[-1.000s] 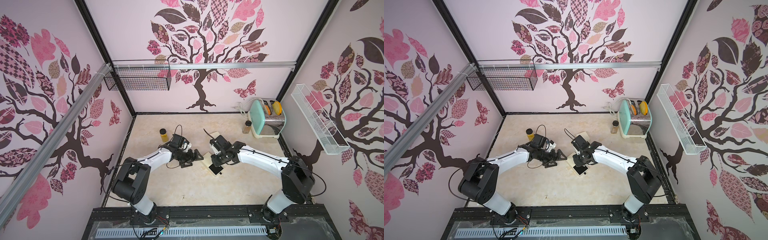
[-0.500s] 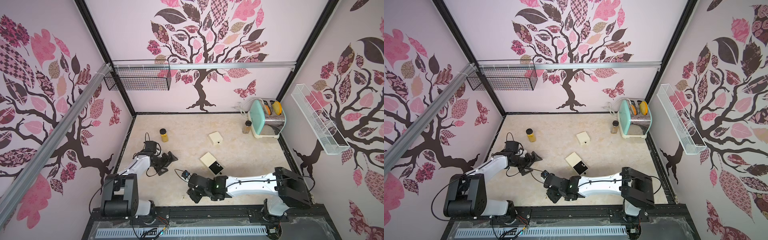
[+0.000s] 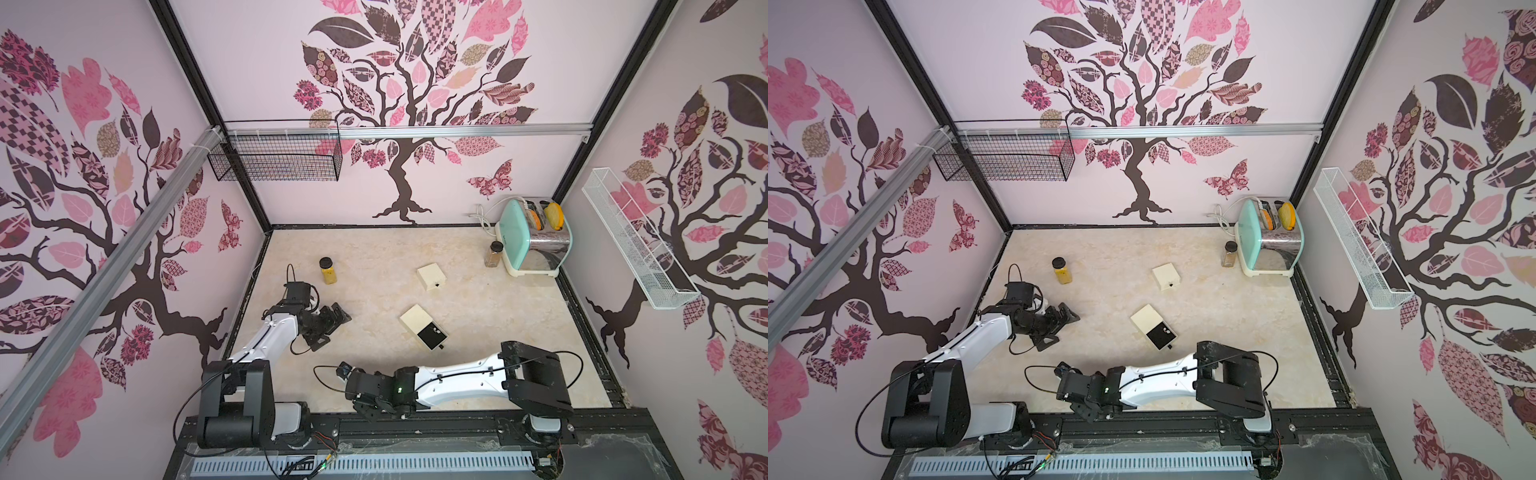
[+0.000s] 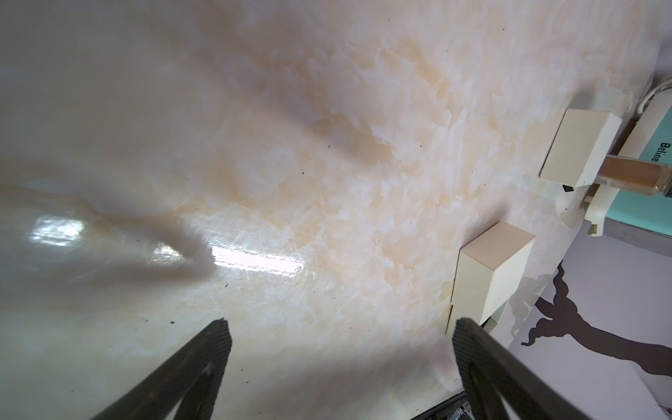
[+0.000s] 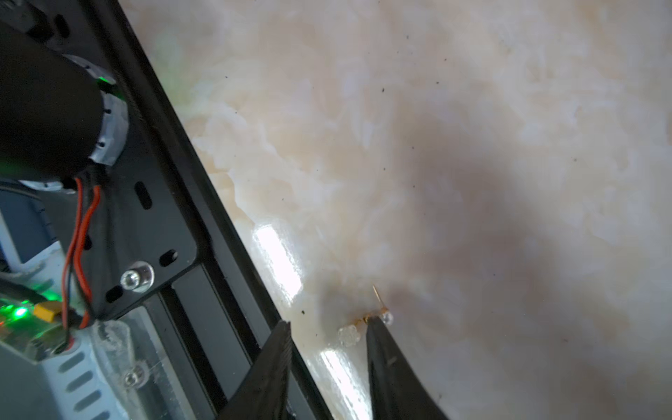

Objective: Place the earrings into the drawer-style jewelry box
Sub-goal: Move the earring at the center of the board.

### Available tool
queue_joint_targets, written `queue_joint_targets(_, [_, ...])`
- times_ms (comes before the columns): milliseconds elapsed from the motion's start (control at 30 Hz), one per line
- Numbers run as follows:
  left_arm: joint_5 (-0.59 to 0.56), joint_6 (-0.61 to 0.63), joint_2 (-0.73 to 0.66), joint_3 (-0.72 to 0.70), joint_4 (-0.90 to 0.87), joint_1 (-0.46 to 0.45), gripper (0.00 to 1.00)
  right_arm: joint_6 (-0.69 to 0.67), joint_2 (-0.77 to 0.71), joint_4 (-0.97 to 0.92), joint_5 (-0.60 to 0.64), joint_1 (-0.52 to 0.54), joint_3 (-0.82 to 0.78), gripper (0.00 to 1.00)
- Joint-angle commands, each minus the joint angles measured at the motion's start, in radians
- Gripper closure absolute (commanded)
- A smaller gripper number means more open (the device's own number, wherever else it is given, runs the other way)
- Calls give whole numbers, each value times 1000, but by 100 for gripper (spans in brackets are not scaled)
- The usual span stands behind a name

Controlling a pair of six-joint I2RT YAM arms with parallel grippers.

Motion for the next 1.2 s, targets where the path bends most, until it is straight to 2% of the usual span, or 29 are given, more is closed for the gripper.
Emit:
queue_joint_targets(0, [-3, 20, -5, 12, -5, 4, 2, -3, 24, -75, 39, 2, 40, 63])
queue_joint_targets(433, [23, 21, -10, 6, 9, 5, 2, 11, 82, -122, 49, 2, 85, 62])
queue_joint_targets(833, [30, 20, -17, 2, 16, 4, 2, 41, 95, -132, 33, -17, 65, 68])
queue_joint_targets(1167, [32, 19, -23, 0, 19, 4, 2, 58, 96, -137, 38, -33, 42, 82])
